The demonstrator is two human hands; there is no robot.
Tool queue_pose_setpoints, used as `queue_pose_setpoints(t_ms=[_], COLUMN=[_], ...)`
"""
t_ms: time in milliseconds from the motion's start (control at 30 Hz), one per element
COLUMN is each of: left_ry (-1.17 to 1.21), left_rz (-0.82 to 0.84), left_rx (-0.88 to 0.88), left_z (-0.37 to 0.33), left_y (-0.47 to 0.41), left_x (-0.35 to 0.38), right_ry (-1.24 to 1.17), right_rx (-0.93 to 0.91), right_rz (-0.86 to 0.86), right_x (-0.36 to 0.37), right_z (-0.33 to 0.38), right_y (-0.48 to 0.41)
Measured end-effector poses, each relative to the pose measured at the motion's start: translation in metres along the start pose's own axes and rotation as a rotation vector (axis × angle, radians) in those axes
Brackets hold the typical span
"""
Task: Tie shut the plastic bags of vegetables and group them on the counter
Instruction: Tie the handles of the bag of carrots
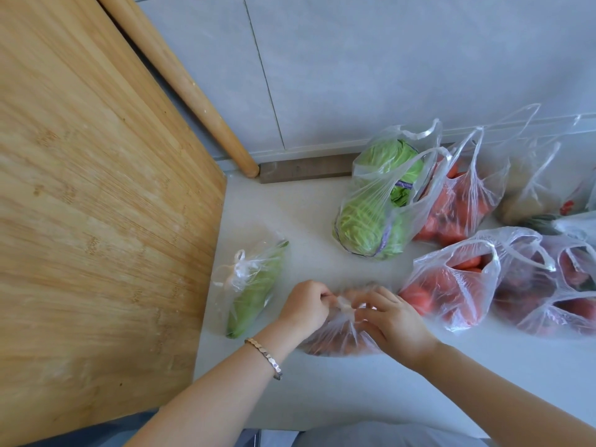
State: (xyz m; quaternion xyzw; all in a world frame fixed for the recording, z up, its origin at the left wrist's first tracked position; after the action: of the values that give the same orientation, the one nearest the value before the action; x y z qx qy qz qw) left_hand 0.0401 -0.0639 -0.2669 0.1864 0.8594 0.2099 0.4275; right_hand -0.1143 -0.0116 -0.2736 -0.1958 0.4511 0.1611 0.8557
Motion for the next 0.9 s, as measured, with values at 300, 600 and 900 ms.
queue_pose_setpoints(t_ms=[300, 600, 900], left_ry=[-0.177, -0.628, -0.502], left_rz=[-0.039, 0.116, -0.002], left_rx=[0.075, 0.403, 0.141], left_z=[0.002, -0.020, 0.001], left_y=[0.000, 0.011, 0.020], left_x=[0.011, 0.024, -0.023], right_ry=[0.029, -0.194, -0.241], right_rx=[0.077, 0.420, 0.457], right_rz=[0.077, 0.063, 0.062], right_x=[-0.004, -0.027, -0.045], right_z=[-0.004, -0.011, -0.010], right_y=[0.008, 0.006, -0.019])
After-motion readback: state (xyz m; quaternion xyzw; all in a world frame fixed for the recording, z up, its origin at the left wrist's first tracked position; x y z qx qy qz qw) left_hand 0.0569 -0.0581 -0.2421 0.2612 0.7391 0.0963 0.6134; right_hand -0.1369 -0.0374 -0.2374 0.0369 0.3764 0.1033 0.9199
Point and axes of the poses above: each hand's wrist, its own y-axis away from the middle knuckle, its own x-axis out of the palm, z = x × y, the point moved 3 cm from there along -y, towards the middle knuckle, and after that the axes turned 3 degrees about -x, right-handed, at the moved point
